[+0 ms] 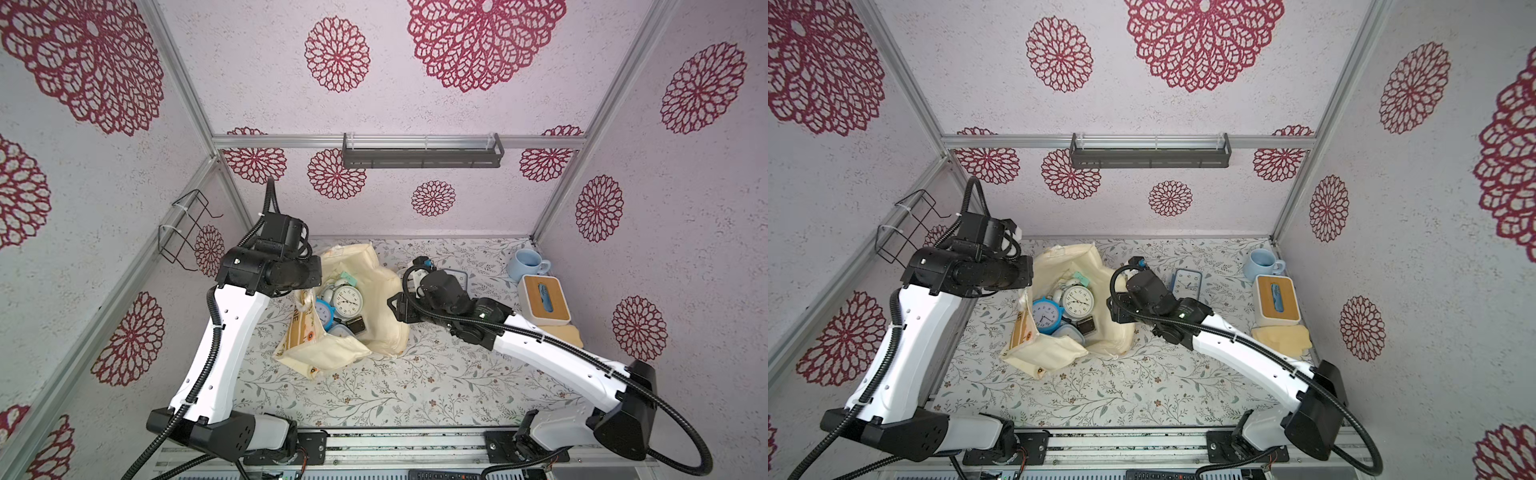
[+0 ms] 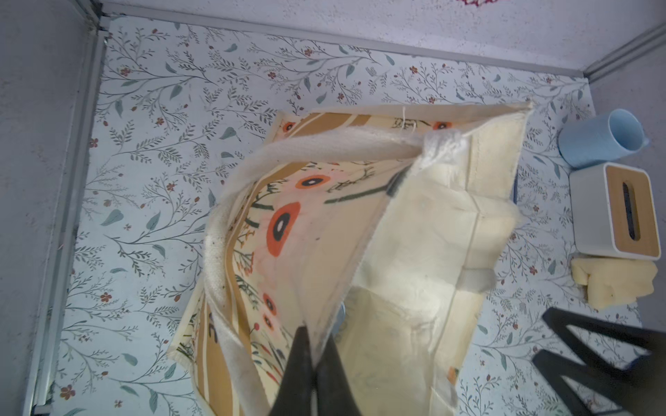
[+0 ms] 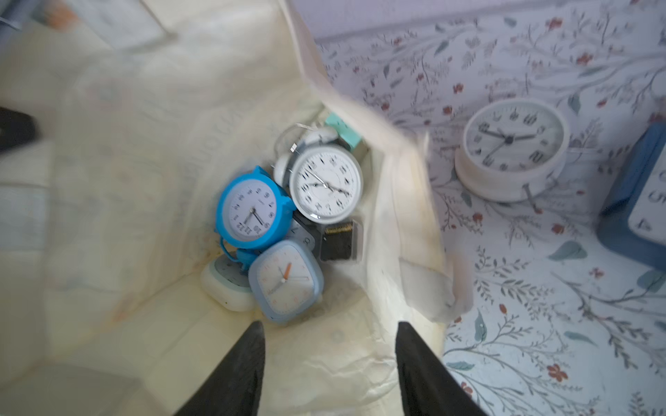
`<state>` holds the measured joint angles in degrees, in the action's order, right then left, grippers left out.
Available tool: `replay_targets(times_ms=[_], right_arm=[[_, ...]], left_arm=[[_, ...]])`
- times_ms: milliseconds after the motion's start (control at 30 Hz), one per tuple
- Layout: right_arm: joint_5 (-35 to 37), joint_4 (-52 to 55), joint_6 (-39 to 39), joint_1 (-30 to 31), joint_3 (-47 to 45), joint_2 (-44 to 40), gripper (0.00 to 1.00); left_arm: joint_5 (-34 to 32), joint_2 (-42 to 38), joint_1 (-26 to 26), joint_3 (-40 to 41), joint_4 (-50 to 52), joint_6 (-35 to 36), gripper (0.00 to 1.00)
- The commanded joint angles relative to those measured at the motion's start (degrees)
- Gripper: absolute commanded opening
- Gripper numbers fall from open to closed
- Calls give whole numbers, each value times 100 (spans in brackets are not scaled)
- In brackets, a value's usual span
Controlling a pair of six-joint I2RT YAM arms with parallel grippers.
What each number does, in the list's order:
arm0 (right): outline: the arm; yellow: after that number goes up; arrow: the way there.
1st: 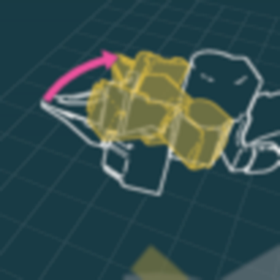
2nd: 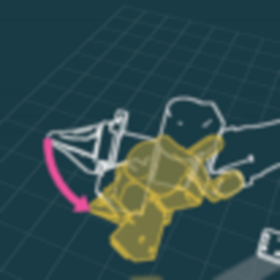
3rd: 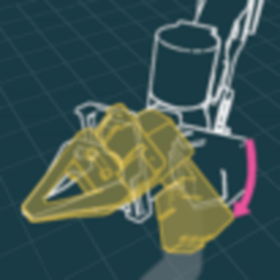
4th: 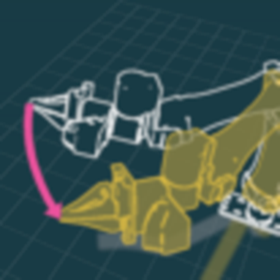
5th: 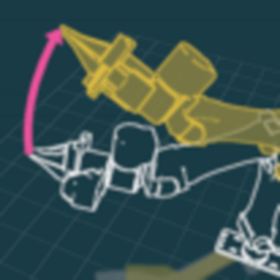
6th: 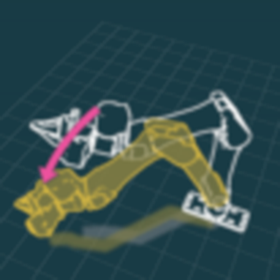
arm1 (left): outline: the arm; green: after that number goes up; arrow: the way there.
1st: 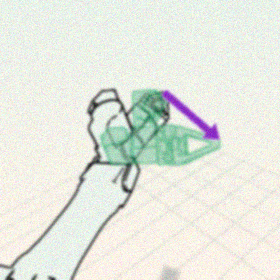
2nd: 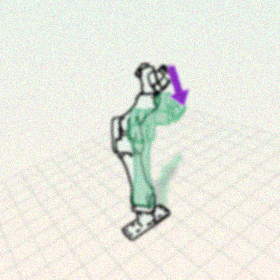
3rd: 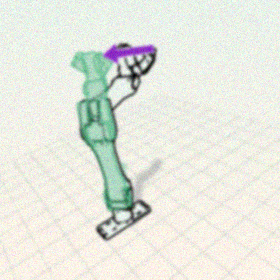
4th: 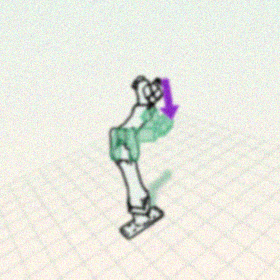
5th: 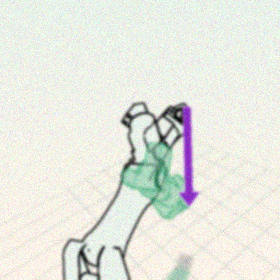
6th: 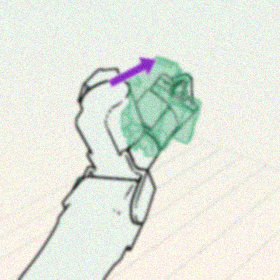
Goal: Take the alarm clock out of the canvas bag
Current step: Adjust the canvas bag at the center of the board.
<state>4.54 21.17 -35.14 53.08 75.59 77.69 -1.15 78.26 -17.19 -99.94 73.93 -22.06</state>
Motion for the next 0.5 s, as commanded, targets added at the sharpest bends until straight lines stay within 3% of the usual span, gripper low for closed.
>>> replay_targets(times_ms=[0, 233, 467], right_arm=[[-452, -130, 744, 104, 374, -42, 59], [-2297, -223, 995, 821, 391, 899, 52], [-3267, 133, 1311, 1386, 262, 1433, 48]], left_arm=[[3, -510, -310, 206, -449, -283, 0], [-216, -749, -426, 517, -226, -578, 0], [-648, -408, -382, 220, -256, -506, 0]])
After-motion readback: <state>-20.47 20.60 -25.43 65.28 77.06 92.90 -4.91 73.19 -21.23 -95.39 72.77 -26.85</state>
